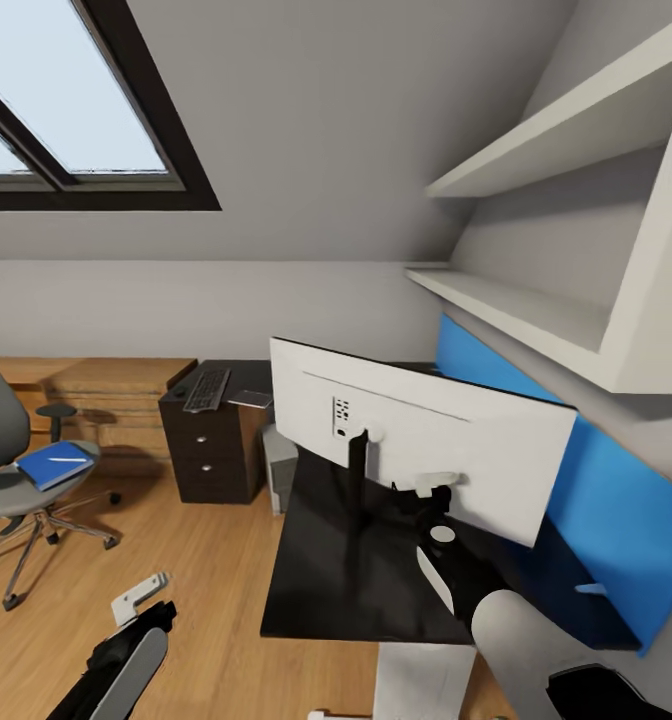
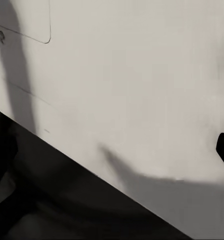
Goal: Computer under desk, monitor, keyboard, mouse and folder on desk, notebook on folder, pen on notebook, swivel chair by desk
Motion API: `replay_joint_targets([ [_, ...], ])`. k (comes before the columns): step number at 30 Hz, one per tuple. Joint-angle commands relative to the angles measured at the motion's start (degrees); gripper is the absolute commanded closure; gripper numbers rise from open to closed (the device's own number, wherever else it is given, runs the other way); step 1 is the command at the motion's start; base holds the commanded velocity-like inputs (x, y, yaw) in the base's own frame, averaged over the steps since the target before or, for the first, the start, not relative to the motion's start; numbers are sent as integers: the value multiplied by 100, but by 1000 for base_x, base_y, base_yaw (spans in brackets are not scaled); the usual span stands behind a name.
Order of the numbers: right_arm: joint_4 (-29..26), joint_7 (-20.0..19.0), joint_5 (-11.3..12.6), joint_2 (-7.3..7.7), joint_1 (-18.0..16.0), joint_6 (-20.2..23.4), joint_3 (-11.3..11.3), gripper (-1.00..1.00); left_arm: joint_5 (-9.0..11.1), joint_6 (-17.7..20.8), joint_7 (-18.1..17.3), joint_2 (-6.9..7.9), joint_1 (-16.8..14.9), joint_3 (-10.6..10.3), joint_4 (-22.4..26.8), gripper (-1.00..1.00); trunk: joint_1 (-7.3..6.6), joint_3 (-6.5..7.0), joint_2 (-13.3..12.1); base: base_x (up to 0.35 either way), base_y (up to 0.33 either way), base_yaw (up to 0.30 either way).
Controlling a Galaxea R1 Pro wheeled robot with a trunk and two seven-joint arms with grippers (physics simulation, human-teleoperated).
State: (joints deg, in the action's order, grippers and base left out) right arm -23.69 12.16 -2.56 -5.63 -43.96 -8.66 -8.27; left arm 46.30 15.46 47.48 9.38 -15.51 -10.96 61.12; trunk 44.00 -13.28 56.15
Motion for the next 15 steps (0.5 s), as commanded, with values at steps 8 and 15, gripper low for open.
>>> replay_joint_targets([
  [8,12,58,-17,1,-8,-5,-17,-100,-170,-22,-1429,360,767,-9,-326,-100,1,-8,6,0,0,-256],
  [15,17,58,-16,1,-8,-5,-17,-100,-400,-603,-2799,581,865,12,-922,-100,1,-8,6,0,0,-220],
])
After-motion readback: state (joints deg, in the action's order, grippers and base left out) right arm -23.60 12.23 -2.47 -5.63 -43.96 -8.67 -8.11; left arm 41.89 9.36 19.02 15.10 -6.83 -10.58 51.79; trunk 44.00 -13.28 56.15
